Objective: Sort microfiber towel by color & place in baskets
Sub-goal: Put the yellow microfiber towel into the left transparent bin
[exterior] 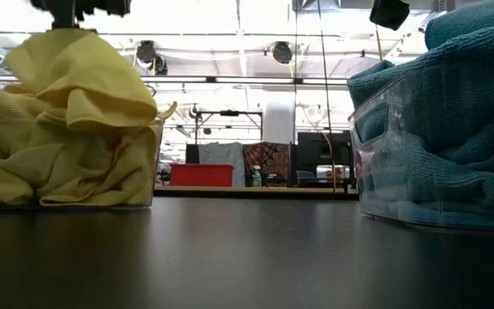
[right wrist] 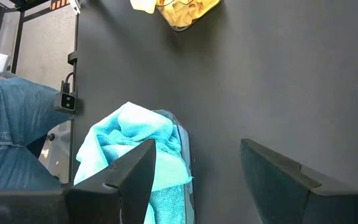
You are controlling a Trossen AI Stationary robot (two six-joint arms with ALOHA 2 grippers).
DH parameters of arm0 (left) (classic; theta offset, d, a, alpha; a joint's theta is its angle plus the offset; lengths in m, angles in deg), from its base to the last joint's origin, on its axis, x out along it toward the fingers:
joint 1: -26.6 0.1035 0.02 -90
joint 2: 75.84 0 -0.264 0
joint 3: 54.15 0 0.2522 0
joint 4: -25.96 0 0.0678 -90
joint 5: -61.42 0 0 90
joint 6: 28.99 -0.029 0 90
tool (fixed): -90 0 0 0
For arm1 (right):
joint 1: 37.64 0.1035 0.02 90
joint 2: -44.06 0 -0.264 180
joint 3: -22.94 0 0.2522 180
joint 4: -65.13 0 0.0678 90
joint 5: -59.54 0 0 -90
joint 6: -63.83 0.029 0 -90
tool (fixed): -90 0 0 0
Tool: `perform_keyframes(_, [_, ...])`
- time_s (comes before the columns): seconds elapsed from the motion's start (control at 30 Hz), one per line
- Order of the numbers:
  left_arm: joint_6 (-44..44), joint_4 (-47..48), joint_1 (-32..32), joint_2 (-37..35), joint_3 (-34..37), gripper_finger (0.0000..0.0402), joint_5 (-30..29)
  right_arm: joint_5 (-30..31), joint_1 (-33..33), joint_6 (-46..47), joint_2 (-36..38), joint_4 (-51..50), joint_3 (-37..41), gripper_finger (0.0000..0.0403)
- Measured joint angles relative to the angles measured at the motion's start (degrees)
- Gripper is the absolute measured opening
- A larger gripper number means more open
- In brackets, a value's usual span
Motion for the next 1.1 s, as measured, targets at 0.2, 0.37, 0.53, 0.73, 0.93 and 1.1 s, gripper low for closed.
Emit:
perform_keyframes(0.2, [0.32,0.29,-0.06,-0.73,-1.96,0.0240,-1.10,0.00,0.01,0.00,0.00,0.01,0.00,0.0226])
perform_keyframes(0.37, [0.07,-1.50,-1.69,0.33,-1.64,0.0233,-2.00,0.00,0.01,0.00,0.00,0.01,0.01,0.0226])
perform_keyframes(0.53, [-1.74,-0.38,-3.38,2.30,-1.59,0.0187,-7.98,0.02,-0.01,-0.28,0.00,0.11,0.00,0.0226])
perform_keyframes(0.73, [-2.86,-1.59,-3.72,5.10,-1.59,0.0074,-11.80,0.04,0.01,-0.75,0.00,0.42,0.02,0.0226])
perform_keyframes(0.93, [-2.78,-4.91,-4.53,8.28,0.32,0.0014,-11.77,0.04,0.01,-1.08,0.00,0.63,0.01,0.0226])
perform_keyframes(1.1, [0.87,-8.85,-5.97,11.34,5.90,0.0014,-11.57,0.07,-0.01,-1.09,0.00,0.64,0.00,0.0226])
